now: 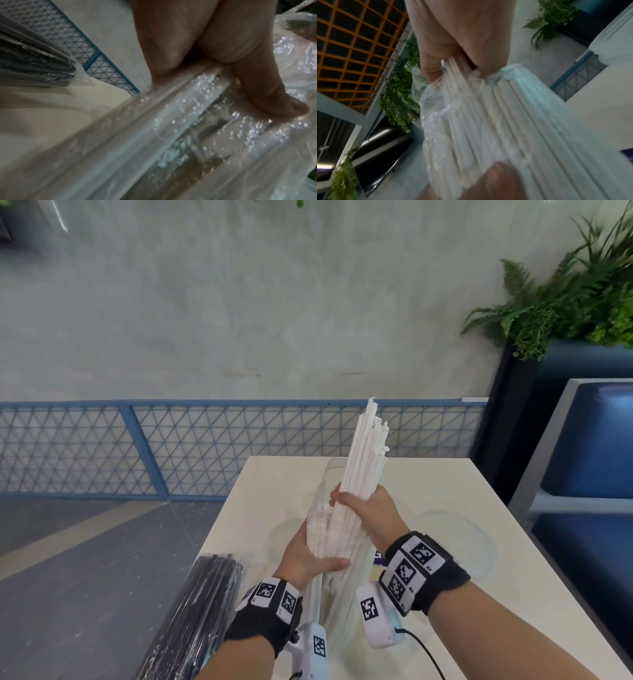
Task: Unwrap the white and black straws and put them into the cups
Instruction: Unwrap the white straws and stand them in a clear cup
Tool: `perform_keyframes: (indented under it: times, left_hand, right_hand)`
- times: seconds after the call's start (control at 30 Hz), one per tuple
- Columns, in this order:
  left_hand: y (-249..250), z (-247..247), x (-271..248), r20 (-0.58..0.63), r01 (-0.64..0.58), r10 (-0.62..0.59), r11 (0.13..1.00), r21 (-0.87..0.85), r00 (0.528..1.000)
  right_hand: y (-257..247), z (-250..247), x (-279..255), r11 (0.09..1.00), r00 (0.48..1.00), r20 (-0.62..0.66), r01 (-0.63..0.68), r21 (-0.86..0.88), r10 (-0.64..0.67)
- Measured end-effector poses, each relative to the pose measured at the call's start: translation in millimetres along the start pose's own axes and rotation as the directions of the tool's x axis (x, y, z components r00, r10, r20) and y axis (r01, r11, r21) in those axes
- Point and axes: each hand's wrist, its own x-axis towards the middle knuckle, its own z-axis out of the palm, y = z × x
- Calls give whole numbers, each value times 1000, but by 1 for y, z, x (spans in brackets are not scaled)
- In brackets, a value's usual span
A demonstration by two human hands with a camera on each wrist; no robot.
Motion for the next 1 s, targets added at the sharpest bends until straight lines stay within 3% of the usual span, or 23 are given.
perform_keyframes:
  times: [0.13,0.2,0.3,0.4,0.6,0.77,0.83,1.0]
  left_hand:
    - [-2,1,2,-3,11,-11,1000,8,1000]
    - [-3,1,4,-12,16,-16,1000,0,1000]
    - [-4,2,4,-34,6,-7,1000,-13,999]
    - [-3,2,3,-31,3,-3,1000,0,1000]
    - [-1,2,2,-34,6,-5,1000,17,999]
    - [1,3,2,-58,0,2,999,43,998]
    - [2,3,2,-48,0,2,999,35,999]
    - [4,4,5,-46,18,-16,998,63,999]
  right_hand:
    - [-10,-2,7,985,997,-82,16,169,-2]
    - [-12,-4,8,979,999,-37,15,203,-8]
    - [-3,-6,4,995,996,77,-41,88,34]
    - [6,-2,2,996,998,17,-67,-57,68]
    - [-2,0,7,999,998,-59,-33,33,35]
    - [0,2,3,992,997,22,-68,-108,71]
    - [0,3,3,990,999,-8,-52,-134,51]
    - [-13,-4,10,993,989,-134,-48,105,61]
